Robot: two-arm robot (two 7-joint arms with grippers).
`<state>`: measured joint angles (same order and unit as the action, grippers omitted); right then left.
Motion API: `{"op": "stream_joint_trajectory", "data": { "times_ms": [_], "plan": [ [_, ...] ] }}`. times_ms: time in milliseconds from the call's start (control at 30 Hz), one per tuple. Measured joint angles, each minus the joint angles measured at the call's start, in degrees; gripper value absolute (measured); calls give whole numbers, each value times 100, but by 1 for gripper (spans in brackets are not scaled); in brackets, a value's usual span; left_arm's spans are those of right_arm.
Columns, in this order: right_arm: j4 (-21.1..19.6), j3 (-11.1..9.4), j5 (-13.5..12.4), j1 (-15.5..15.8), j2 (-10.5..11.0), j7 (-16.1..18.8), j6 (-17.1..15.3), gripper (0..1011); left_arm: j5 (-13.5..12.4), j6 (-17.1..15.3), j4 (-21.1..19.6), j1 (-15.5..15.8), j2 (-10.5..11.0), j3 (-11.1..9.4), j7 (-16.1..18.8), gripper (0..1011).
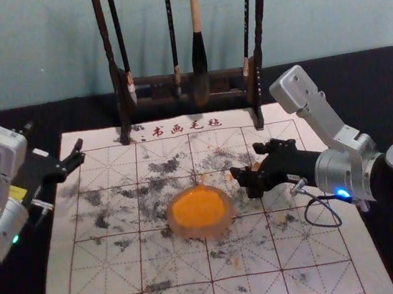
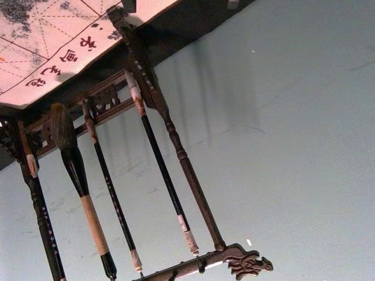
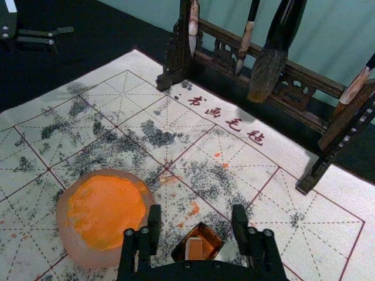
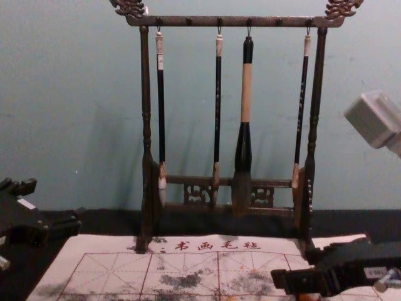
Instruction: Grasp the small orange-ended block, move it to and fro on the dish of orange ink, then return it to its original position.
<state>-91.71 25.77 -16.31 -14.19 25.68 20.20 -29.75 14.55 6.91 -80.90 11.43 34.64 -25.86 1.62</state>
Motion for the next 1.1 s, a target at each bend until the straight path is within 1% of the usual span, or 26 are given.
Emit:
{"op": "stream_joint_trajectory", "data": {
  "times_ms": [33,67,133,167,267,300,333,367,433,467,567,600,633,667,700,767,800,833,867,967,1100],
  "plan": [
    [0,0,0,0,0,0,0,730,0,0,0,0,0,0,0,1001],
    [0,0,-1,0,0,0,-1,787,0,0,0,0,0,0,0,1001],
    [0,0,-2,0,0,0,-1,820,0,0,0,0,0,0,0,1001],
    [0,0,-3,0,0,0,-1,868,0,0,0,0,0,0,0,1001],
    [0,0,-4,0,0,0,-1,940,0,0,0,0,0,0,0,1002],
    [0,0,-4,0,0,0,-1,940,0,0,0,0,0,0,0,1001],
    [0,0,-5,0,0,0,-1,982,0,0,0,0,0,0,0,1001],
    [-1,-16,-10,8,-7,3,32,1000,0,0,0,0,0,0,0,1001],
    [-53,-141,-41,104,-51,1,406,1002,0,0,0,0,0,0,0,1001],
    [-67,-172,-42,131,-62,-10,509,1002,0,0,0,0,0,0,0,1001],
    [-110,-302,-43,247,-123,-92,972,1002,0,0,0,0,0,0,0,1001],
    [-130,-400,-26,330,-175,-197,1327,1000,0,0,0,0,0,0,0,1001],
    [-134,-446,1,372,-204,-258,1511,1002,0,0,0,0,0,0,0,1001],
    [-136,-495,39,416,-236,-337,1709,1002,0,0,0,0,0,0,0,1001],
    [-130,-592,122,493,-298,-480,2018,1002,0,0,0,0,0,0,0,1001],
    [-86,-677,245,572,-369,-670,2345,1002,0,0,0,0,0,0,0,1001],
    [-5,-761,391,635,-432,-875,2620,1002,0,0,0,0,0,0,0,1001],
    [31,-796,436,660,-458,-957,2700,1002,0,0,0,0,0,0,0,1001],
    [114,-869,525,712,-515,-1116,2818,1002,0,0,0,0,0,0,0,1001],
    [278,-981,646,798,-592,-1316,2906,1000,0,0,0,0,0,0,0,1001],
    [398,-1041,724,873,-632,-1381,2910,1002,0,0,0,0,0,0,0,1001]
  ]
}}
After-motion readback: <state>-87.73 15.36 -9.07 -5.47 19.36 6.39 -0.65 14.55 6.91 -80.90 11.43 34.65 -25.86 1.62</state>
